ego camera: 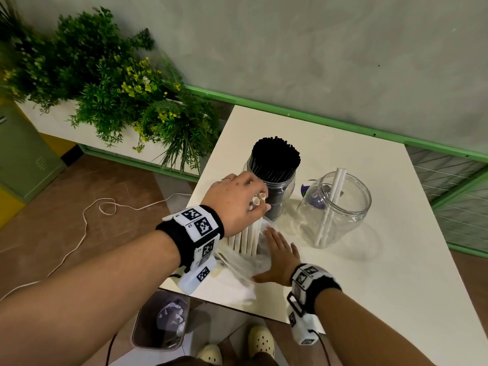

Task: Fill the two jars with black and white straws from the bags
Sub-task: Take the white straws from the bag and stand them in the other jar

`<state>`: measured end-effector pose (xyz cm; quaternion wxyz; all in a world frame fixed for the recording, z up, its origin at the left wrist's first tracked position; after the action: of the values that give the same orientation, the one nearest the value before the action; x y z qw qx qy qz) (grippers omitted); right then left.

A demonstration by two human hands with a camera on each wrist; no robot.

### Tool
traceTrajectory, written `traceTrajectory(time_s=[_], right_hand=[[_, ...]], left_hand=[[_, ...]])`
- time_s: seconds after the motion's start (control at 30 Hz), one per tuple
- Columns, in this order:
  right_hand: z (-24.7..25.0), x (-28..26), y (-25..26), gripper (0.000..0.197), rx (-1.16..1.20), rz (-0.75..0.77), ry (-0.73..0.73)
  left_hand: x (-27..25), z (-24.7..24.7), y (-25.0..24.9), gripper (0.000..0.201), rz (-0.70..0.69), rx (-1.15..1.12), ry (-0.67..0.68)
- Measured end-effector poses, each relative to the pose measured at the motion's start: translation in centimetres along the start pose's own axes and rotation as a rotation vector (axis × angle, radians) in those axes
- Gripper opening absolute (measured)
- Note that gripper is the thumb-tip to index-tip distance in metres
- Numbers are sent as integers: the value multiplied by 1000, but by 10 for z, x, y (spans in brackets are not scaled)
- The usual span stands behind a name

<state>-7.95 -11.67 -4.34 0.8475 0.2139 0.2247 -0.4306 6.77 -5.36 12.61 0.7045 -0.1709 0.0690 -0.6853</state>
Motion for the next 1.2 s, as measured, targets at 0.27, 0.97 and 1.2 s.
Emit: traceTrajectory(time_s=[0.27, 0.97, 1.2], right_hand=[[96, -58, 39, 122, 697, 379, -463], [126, -64, 98, 74, 174, 538, -741], [120, -64, 89, 71, 226, 536, -754]], left_hand=[[2, 4, 4, 35, -8, -31, -61], [-74, -85, 99, 13, 1011, -1282, -210], [-82, -131, 127, 18, 1107, -1142, -233]])
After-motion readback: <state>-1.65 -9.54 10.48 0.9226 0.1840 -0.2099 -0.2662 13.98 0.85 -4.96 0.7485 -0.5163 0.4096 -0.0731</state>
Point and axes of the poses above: each hand's wrist, its own x-axis towards the middle knuckle, its own z-axis out of the back of the hand, y = z × x, the point moved 5 cm from there along x, towards the middle knuckle, and after that the axes turned 10 degrees about -z, right-handed, at the moved point
